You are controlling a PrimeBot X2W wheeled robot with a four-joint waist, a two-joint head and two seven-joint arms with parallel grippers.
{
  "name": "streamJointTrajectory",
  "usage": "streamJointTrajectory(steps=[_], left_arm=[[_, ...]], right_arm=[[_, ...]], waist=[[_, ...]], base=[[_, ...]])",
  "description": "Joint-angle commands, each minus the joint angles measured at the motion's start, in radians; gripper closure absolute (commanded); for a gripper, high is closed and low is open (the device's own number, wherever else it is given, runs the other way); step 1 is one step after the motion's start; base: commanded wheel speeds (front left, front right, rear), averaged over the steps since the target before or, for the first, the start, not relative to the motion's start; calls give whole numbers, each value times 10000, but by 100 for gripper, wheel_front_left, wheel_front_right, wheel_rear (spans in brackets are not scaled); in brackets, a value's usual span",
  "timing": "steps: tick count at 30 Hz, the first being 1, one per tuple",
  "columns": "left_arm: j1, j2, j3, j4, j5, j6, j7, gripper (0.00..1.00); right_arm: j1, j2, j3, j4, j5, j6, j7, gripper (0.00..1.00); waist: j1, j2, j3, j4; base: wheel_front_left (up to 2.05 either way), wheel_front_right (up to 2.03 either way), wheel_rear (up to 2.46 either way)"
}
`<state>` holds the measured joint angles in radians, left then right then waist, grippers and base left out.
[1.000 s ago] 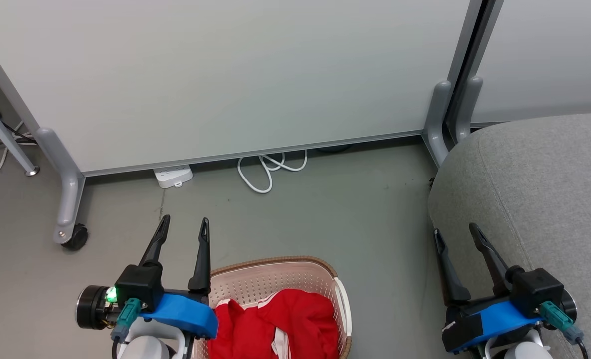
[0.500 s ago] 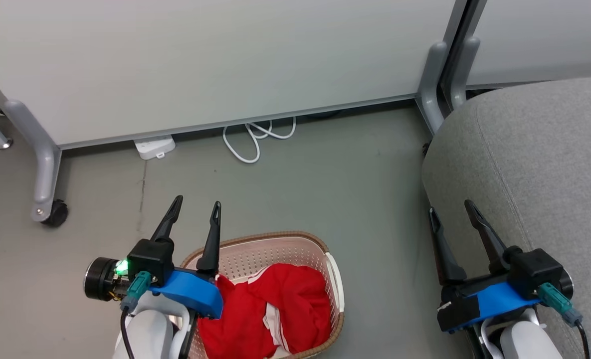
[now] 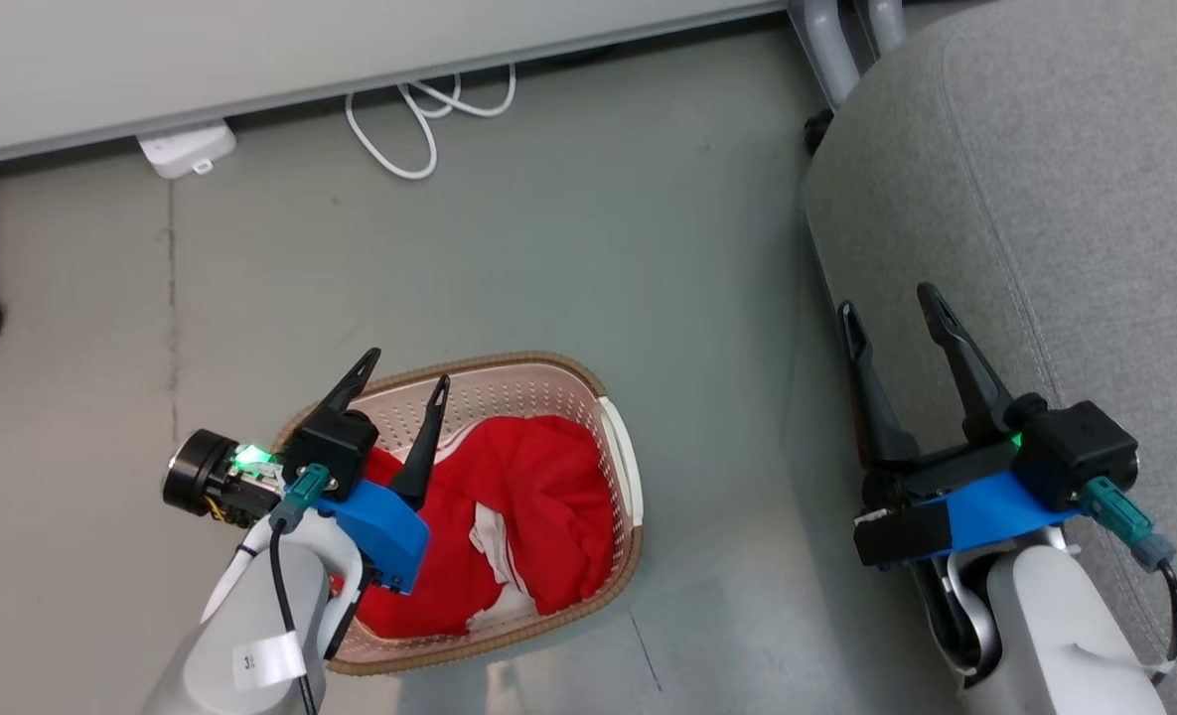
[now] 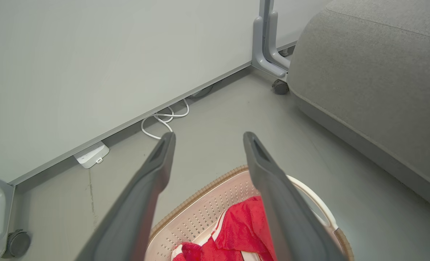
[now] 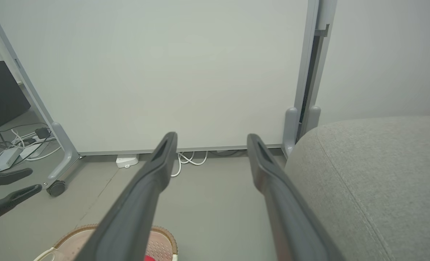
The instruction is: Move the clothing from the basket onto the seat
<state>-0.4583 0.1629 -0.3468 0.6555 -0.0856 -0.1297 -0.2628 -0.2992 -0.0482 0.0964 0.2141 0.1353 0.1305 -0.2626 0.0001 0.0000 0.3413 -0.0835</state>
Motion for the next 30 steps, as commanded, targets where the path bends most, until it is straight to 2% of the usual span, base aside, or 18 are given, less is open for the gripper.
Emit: streamJointTrajectory(steps=[1,16,25,30], left_arm=[[-433,239,-382,357,-58,-1,-31,0],[-2246,1109,-3099,2993,-444,-4,-31,0],[-3641,1356,-5242,5005,-530,-4,175,0],[-4307,1432,-6331,5589,-688,-5,508,0]], right_arm=[[-345,-38,85,-88,56,5,-35,0],[-1378,-35,86,-542,-81,5,-36,0],[-2091,-35,264,-857,-89,5,-36,0],[-2438,-35,283,-1091,-90,5,-35,0]], waist=[[-1,0,833,-418],[-1,0,3016,-1006],[-1,0,4495,-1257],[-1,0,5241,-1376]], base=[[0,0,0],[0,0,0],[0,0,0],[0,0,0]])
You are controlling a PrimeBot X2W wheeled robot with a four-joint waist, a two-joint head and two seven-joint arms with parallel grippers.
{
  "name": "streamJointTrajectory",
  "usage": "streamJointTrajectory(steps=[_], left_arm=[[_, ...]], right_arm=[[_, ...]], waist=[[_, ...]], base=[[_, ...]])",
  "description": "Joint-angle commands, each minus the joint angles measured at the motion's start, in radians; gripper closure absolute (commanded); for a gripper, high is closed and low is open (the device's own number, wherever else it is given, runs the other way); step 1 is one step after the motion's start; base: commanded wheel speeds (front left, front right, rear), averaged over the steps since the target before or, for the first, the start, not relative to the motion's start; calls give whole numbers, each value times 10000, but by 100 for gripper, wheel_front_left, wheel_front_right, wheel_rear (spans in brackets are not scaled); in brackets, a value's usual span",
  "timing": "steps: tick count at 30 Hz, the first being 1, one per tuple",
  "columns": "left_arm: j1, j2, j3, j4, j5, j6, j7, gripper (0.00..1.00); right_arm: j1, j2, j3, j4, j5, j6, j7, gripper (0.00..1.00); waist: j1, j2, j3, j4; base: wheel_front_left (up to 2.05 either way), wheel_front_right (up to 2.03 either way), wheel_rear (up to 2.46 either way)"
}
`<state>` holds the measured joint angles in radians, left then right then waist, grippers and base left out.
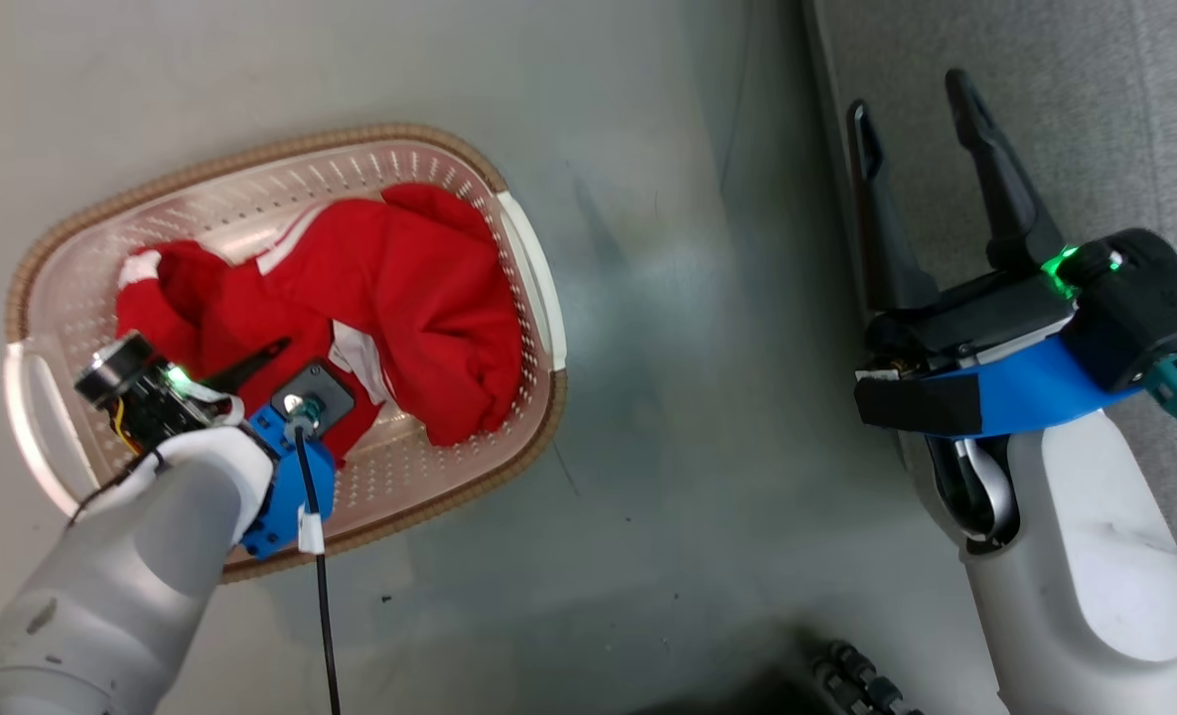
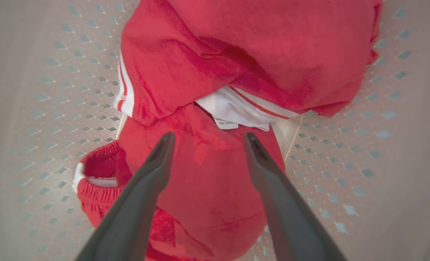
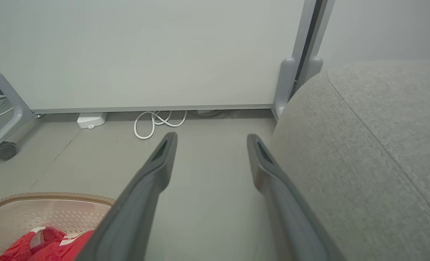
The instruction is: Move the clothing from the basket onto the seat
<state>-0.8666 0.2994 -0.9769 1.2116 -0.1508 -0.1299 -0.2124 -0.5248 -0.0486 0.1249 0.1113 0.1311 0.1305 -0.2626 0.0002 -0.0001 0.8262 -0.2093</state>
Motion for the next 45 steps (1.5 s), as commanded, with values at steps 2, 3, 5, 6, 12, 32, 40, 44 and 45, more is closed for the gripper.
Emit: streamJointTrajectory(steps=[2,3,5,6,12,32,40,44,45], left_arm=[[-468,143,-368,164,-163,-1,166,0],[-577,186,-532,225,-236,-1,280,0],[-799,296,-781,328,-416,-1,540,0],[-894,357,-921,374,-485,-1,707,0],[-1526,716,-1693,485,-887,-2,1379,0],[-2044,876,-2812,758,-1708,55,2903,100],[-2003,493,-2877,670,-1871,11,2708,100],[-1934,257,-2812,671,-2124,10,2453,100],[-1891,184,-2778,676,-2195,10,2408,100]], right_arm=[[-290,-31,-24,-135,-35,5,-35,0],[-358,-31,-20,-182,-30,5,-35,0],[-477,-31,2,-233,12,5,-35,0],[-540,-31,18,-277,48,5,-35,0],[-786,-30,83,-522,155,5,-35,0],[-881,-25,-63,-800,343,3,-35,0],[-833,-24,-163,-675,212,3,-35,0],[-749,-27,-234,-598,133,3,-35,0],[-710,-27,-264,-567,94,3,-35,0]], waist=[[-2,1,669,-134],[-2,1,813,-152],[-2,1,1088,-206],[-2,1,1224,-243],[-2,1,1920,-399],[-2,1,2614,-575],[-2,1,2256,-412],[-2,1,1876,-252],[-2,1,1730,-183]], base=[[0,0,0],[0,0,0],[0,0,0],[0,0,0],[0,0,0],[0,0,0],[0,0,0],[0,0,0],[0,0,0]])
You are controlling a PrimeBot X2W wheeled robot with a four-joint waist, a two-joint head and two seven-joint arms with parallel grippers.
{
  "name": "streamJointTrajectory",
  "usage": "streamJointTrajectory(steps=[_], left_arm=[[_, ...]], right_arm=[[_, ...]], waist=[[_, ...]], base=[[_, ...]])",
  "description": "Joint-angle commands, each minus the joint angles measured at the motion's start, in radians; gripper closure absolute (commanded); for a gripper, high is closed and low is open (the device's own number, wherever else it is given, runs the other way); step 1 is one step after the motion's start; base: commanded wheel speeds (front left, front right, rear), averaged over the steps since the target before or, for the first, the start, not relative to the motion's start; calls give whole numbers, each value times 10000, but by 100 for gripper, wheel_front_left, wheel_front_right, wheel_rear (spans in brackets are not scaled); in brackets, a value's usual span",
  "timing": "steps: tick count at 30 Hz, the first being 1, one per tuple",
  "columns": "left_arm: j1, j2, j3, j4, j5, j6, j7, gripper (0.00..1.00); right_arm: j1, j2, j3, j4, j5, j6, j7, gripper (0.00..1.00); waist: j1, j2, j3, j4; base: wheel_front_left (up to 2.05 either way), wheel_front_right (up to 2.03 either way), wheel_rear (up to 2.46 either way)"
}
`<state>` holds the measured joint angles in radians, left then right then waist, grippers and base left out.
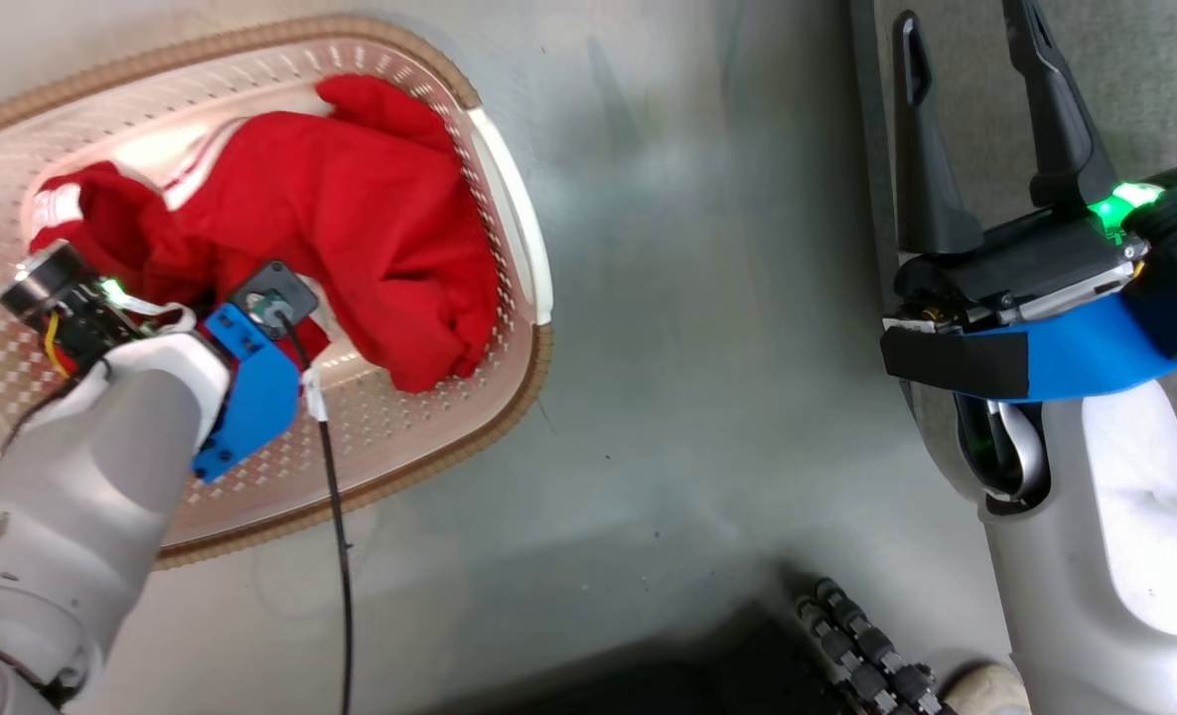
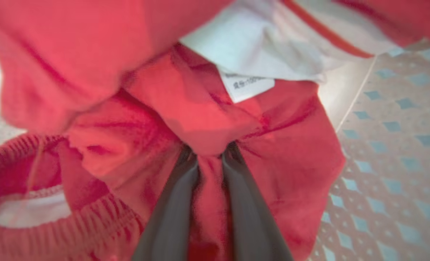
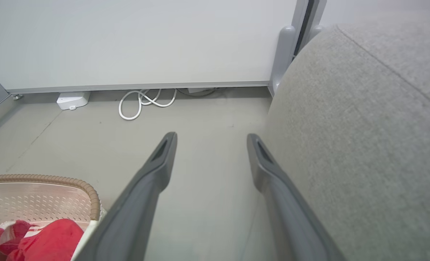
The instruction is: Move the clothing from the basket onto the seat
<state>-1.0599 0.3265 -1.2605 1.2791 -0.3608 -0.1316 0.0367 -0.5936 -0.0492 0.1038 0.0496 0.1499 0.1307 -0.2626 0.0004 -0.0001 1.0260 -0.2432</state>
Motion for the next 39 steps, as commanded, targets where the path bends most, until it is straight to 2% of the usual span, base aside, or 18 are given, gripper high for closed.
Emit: streamJointTrajectory(steps=[1,14,27,39], left_arm=[[91,-151,105,6,-178,28,-148,100],[654,-876,214,-167,-966,28,-1016,100],[1260,-1914,108,-584,-1668,28,-2369,100],[1540,-2117,573,-1470,-2686,28,-3024,100]], right_arm=[[13,-21,-74,77,-121,1,-36,0],[548,-23,-368,454,-548,1,-35,0],[1475,-27,-810,951,-1042,1,-36,0],[2528,-28,-1006,1296,-1151,1,-36,0]], waist=[[-4,1,-396,217],[-4,1,-2190,1021],[-4,1,-4318,2133],[-4,1,-6313,2431]], base=[[0,0,0],[0,0,0],[0,0,0],[0,0,0]])
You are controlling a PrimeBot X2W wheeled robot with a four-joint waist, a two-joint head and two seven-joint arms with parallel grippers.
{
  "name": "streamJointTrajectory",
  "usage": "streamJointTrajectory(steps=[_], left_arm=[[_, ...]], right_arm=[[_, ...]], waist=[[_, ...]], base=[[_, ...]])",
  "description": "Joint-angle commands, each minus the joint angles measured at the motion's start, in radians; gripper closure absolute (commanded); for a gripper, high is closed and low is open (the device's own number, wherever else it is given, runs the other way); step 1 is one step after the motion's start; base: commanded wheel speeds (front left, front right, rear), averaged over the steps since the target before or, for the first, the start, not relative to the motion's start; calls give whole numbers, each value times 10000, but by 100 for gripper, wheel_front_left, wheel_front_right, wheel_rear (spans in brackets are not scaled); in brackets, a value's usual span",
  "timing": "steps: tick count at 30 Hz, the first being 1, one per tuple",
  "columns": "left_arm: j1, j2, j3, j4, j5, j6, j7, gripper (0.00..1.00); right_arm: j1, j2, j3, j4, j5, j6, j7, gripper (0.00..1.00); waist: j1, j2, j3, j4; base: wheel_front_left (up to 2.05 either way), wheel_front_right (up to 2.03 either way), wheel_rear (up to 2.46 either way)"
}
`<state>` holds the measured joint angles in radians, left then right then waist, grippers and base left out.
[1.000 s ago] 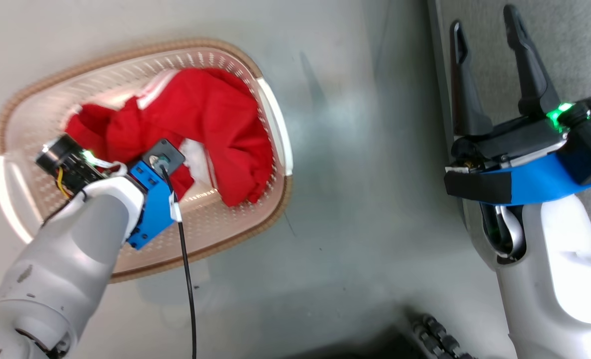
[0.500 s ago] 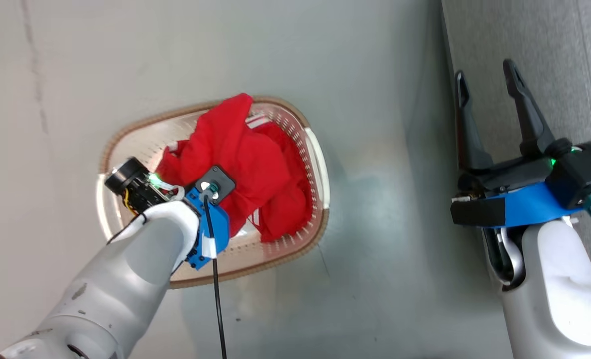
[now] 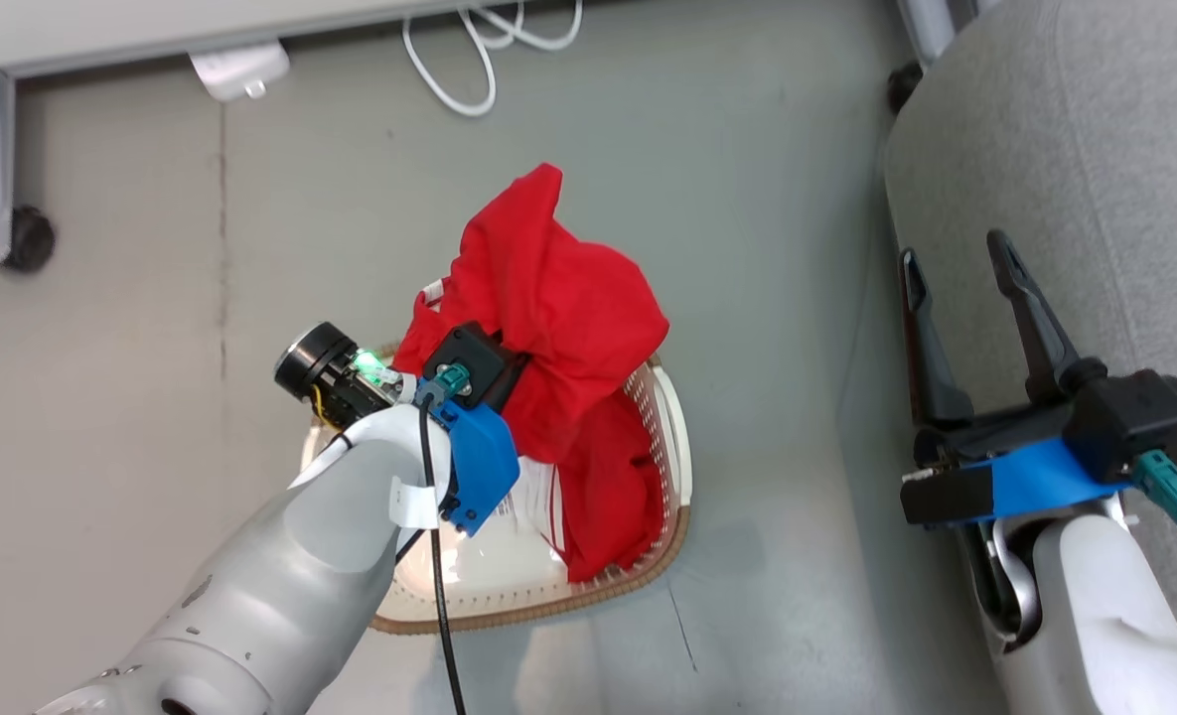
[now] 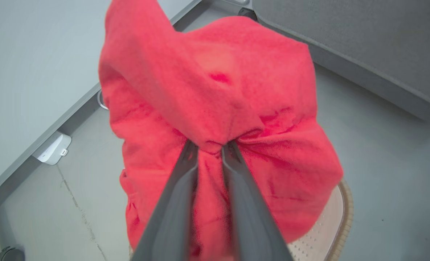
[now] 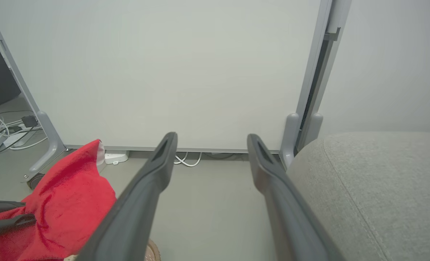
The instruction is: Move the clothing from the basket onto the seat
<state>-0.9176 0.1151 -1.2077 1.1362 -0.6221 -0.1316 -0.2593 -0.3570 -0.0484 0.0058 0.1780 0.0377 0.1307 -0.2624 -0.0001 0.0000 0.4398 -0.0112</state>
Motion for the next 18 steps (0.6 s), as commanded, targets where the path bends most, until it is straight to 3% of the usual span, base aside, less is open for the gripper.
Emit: streamJointTrajectory(steps=[1,18], left_arm=[[109,2,187,-209,-96,28,-65,100],[1320,185,2675,-3191,334,324,-73,100]], right_arm=[[276,-35,-46,32,-33,1,-37,0],[1793,-96,-75,428,51,1,-37,0]], waist=[[1,0,-600,122],[1,0,-2923,393]], base=[[0,0,0],[0,0,0]])
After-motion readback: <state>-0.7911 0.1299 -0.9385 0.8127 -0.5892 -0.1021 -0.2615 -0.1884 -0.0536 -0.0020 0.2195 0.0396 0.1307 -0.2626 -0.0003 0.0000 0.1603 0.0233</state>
